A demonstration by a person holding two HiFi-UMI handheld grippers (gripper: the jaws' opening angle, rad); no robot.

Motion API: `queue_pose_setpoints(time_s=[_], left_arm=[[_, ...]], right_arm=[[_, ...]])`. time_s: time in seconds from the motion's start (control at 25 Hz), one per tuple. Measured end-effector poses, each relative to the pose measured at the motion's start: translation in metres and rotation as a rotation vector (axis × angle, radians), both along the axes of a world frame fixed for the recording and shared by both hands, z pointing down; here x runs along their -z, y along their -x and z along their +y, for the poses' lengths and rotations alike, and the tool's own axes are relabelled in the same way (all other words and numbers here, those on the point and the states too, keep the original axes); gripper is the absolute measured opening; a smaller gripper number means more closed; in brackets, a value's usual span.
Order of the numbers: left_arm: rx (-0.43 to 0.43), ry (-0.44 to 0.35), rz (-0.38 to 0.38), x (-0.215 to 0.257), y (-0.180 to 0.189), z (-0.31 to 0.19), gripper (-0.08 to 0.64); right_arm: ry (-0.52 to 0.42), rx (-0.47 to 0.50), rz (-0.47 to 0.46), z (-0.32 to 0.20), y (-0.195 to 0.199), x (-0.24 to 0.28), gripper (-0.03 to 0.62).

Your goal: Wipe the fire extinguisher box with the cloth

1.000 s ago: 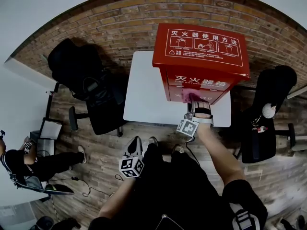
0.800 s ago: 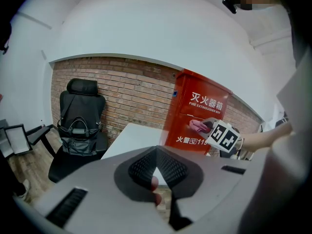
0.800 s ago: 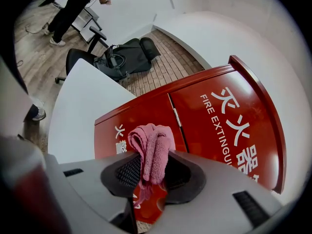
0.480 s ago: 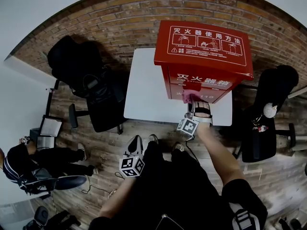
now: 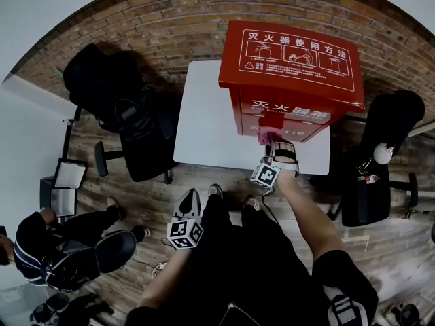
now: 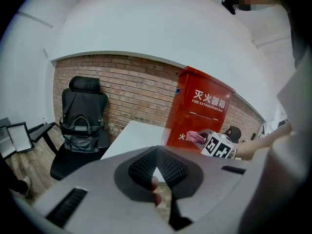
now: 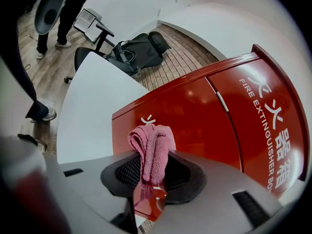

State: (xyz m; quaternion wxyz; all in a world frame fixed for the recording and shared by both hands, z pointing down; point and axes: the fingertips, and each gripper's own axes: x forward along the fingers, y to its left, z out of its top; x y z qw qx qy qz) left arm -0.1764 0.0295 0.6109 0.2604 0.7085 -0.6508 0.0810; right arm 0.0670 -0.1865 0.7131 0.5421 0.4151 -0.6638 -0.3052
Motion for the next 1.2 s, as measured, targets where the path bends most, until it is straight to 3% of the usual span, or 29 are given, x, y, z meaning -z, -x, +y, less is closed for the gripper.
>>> queue_pose_setpoints(time_s=[1.2], left_arm=[[0.02,0.051,-0.026,-0.009,0.01,-0.003,0.018]], right_arm=[[0.175,0.013,0.028,0.003,0.005,-0.086,0.114]])
